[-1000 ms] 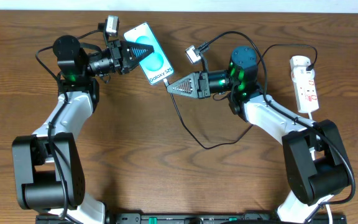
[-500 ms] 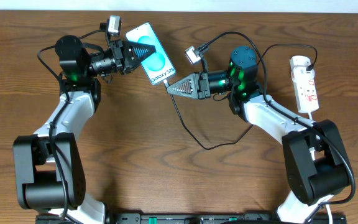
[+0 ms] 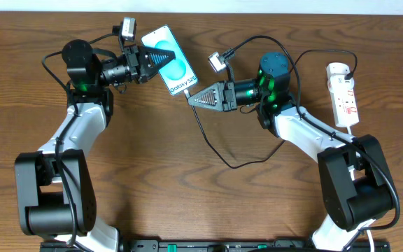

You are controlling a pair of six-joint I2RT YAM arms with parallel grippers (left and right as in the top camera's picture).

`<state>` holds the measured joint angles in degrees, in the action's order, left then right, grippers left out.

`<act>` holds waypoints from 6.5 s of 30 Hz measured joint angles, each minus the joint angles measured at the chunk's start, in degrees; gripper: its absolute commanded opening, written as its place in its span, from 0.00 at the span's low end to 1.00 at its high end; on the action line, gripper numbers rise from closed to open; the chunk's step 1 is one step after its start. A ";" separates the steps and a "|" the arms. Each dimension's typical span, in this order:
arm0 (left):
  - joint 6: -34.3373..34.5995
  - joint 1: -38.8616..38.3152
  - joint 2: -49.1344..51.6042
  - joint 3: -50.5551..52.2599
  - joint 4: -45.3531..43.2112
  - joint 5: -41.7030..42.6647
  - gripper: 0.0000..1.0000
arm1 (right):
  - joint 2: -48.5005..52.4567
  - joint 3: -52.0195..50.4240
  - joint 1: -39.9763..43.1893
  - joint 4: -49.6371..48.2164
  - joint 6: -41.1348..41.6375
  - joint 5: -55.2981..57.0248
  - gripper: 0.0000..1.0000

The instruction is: Plug charger to phone and switch on socket

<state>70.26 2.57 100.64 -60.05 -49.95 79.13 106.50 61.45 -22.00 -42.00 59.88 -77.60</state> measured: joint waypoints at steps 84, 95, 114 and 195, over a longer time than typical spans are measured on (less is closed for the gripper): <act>-0.04 -0.07 0.00 0.00 -1.44 -0.42 0.07 | 0.00 0.00 0.39 -0.90 1.36 0.44 0.01; -0.04 -0.07 0.00 0.00 -1.44 -0.42 0.07 | 0.00 0.00 0.39 -0.92 1.42 0.44 0.01; 0.00 -0.44 0.00 0.00 -1.46 -0.63 0.07 | 0.00 0.00 0.46 -0.90 1.57 0.04 0.01; 0.44 -1.11 0.00 -0.04 -3.96 1.90 0.07 | 0.00 -0.02 0.81 -3.06 2.25 -2.38 0.01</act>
<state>70.70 1.45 100.64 -60.10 -53.91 81.03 106.50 61.43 -21.19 -45.06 62.13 -79.99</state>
